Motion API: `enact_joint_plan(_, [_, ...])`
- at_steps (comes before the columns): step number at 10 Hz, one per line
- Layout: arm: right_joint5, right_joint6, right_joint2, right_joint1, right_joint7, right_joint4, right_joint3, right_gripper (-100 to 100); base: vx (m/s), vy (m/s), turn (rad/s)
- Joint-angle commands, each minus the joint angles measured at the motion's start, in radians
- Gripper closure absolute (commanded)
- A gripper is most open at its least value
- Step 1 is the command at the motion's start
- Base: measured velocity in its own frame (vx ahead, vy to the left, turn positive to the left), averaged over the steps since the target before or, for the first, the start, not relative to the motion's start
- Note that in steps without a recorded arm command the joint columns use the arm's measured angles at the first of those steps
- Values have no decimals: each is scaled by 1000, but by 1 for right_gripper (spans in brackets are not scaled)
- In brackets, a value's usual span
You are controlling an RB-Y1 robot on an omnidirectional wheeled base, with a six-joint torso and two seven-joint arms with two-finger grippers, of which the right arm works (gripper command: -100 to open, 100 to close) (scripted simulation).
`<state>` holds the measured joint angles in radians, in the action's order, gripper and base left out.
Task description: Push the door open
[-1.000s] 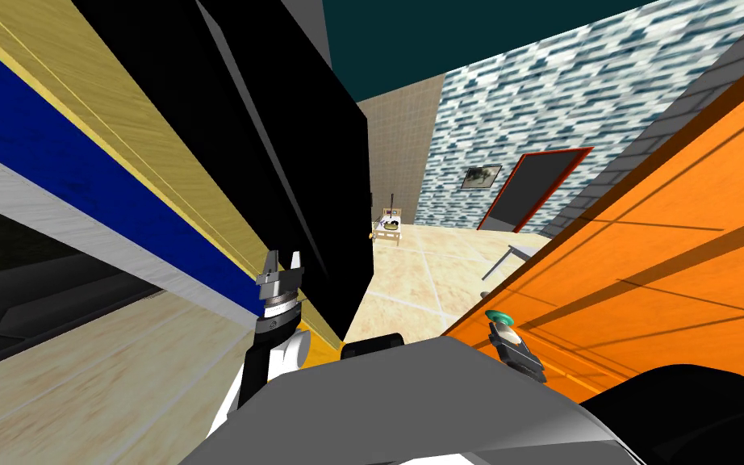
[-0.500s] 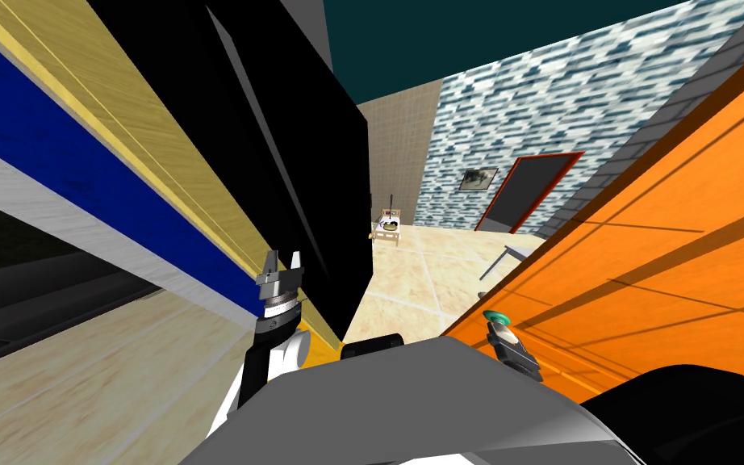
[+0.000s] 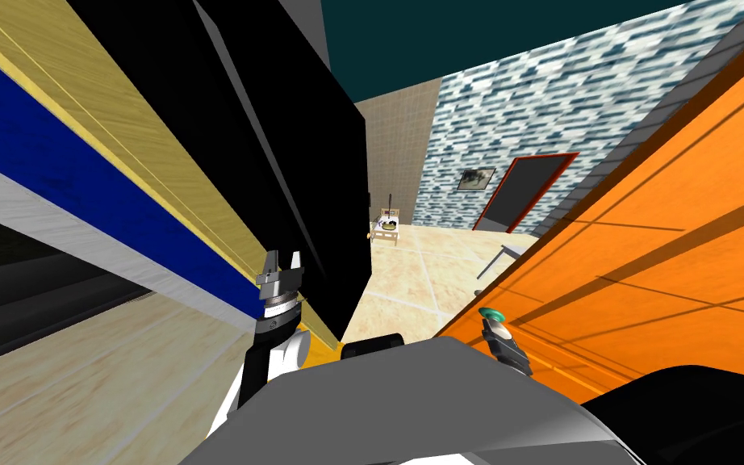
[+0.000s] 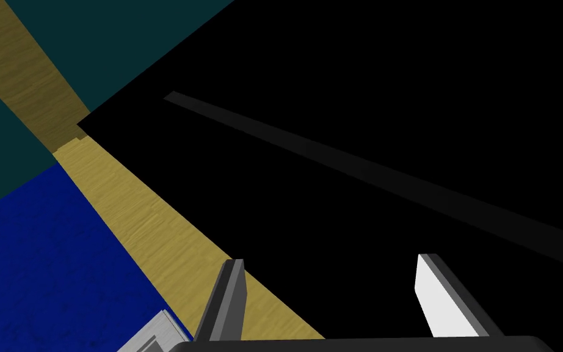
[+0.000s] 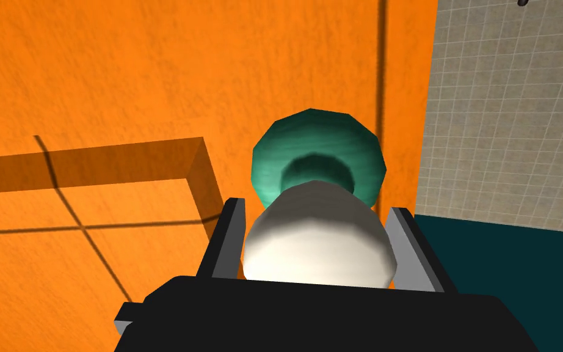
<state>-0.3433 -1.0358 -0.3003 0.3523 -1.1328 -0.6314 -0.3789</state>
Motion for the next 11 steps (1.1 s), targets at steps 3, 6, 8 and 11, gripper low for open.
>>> enact_joint_plan(3, [-31, -1, -5, -21, 104, 10, 12, 100, 8, -45, -45])
enact_joint_plan(6, [-48, 1, -3, -34, 168, 13, 25, 100, -1, -39, -35])
enact_joint_plan(8, [-67, 2, -1, -51, 227, 18, 39, 100, 11, -43, -59])
enact_joint_plan(11, [-87, 4, 1, -68, 299, 23, 54, 100, 8, -41, -44])
